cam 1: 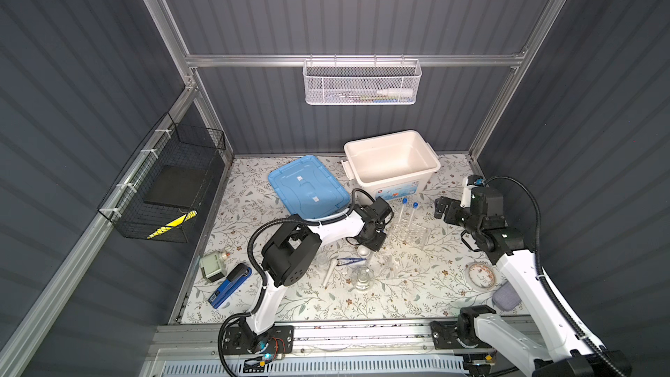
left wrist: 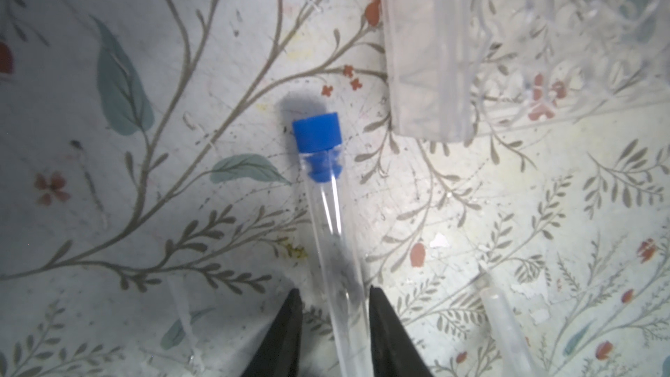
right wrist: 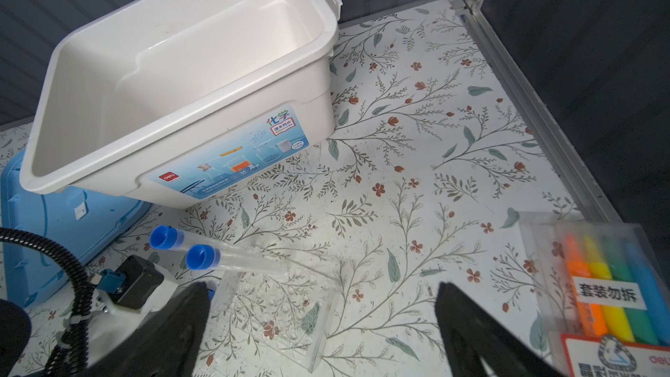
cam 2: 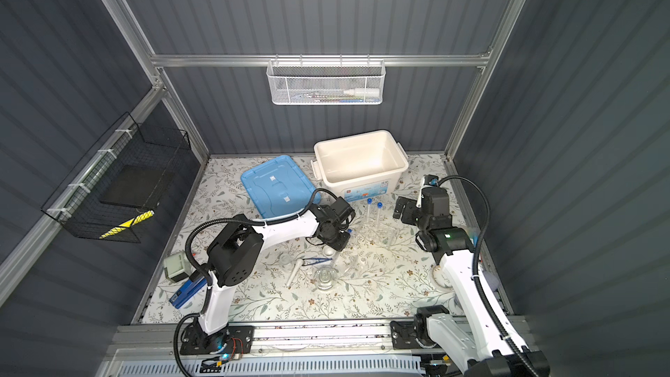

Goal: Organize the chemistry lab equipment
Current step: 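Center the open left gripper over the tube body, fingers straddling it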

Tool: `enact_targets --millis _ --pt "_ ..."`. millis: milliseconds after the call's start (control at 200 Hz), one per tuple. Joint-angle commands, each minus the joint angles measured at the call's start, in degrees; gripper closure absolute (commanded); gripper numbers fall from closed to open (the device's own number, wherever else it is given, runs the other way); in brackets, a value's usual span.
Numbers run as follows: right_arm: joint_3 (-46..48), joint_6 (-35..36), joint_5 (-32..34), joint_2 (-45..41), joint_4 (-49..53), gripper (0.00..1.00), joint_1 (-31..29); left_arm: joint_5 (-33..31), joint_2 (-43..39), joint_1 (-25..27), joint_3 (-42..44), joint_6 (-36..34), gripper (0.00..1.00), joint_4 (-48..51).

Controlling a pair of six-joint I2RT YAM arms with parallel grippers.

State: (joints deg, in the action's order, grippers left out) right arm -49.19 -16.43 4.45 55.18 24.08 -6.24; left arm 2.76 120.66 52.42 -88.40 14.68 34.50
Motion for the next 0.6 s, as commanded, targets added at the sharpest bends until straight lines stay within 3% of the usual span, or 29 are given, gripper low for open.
enact_targets --millis 0,595 --pt "-0.8 0.1 -0.1 0.1 0.5 0.01 0.3 -0.1 1.7 -0.3 0.2 0.5 0.71 1.6" --pt "0.1 0.1 -0.4 -1.0 0.9 0.01 0.6 0.6 1.2 -0.2 -0.9 1.8 0.74 0.0"
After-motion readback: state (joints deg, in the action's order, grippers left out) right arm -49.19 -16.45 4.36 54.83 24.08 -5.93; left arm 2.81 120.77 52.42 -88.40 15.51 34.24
